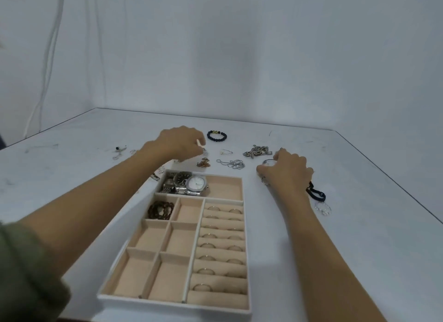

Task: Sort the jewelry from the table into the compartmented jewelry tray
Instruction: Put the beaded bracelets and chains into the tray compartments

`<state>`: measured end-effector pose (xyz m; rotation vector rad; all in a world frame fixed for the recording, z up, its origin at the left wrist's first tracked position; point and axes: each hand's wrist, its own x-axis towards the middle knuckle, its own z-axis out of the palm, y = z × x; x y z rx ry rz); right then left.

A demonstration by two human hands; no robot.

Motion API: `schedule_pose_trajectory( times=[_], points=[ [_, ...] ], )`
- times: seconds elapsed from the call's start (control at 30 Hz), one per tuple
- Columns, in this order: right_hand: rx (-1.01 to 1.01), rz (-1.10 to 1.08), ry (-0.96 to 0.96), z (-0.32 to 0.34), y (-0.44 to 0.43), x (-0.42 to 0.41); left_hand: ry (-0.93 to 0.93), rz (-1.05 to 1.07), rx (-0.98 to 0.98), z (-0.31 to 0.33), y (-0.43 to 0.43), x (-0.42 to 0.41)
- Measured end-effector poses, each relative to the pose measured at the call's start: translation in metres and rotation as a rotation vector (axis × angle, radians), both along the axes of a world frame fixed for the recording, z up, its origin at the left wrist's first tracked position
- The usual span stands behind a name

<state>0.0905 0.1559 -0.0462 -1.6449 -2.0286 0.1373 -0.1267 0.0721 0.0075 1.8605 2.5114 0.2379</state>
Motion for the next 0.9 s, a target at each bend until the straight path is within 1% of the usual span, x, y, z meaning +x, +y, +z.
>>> schedule_pose_trajectory(
  times=[0.07, 0.1, 0.17, 0.23, 0.3, 0.47, 0.67, 0.73, 0.77, 0.83, 0.9],
  points=[
    [0.009, -0.015, -0.016, -0.002, 0.002, -0.002, 0.087, -0.004, -0.053, -0.002, 0.028, 0.004],
    [0.016, -0.021, -0.021, -0.003, 0.003, -0.003, 0.099, -0.002, -0.067, -0.004, 0.04, 0.007],
    [0.045, -0.024, -0.021, -0.005, 0.004, -0.005, 0.112, 0.006, -0.061, -0.008, 0.059, 0.015],
    [0.071, -0.019, -0.013, -0.007, 0.004, -0.006, 0.169, -0.002, -0.056, -0.011, 0.073, 0.025],
    [0.087, -0.008, -0.004, -0.008, 0.003, -0.007, 0.216, -0.006, -0.067, -0.013, 0.08, 0.031],
    [0.093, 0.002, 0.008, -0.008, 0.004, -0.007, 0.203, 0.047, -0.061, -0.021, 0.093, 0.024],
    [0.091, 0.001, 0.0, -0.007, 0.002, -0.008, 0.33, 0.083, -0.021, -0.029, 0.092, 0.007],
    [0.086, -0.003, 0.017, -0.005, 0.001, -0.008, 0.292, 0.058, 0.009, -0.03, 0.089, 0.002],
    [0.084, -0.002, 0.031, -0.003, 0.0, -0.009, 0.237, 0.051, 0.026, -0.029, 0.087, -0.002],
    [0.085, 0.004, 0.054, 0.002, -0.002, -0.01, 0.072, 0.04, 0.071, -0.022, 0.08, -0.01],
    [0.08, 0.023, 0.108, 0.009, -0.005, -0.011, -0.131, 0.026, 0.142, -0.01, 0.069, -0.018]
  ],
)
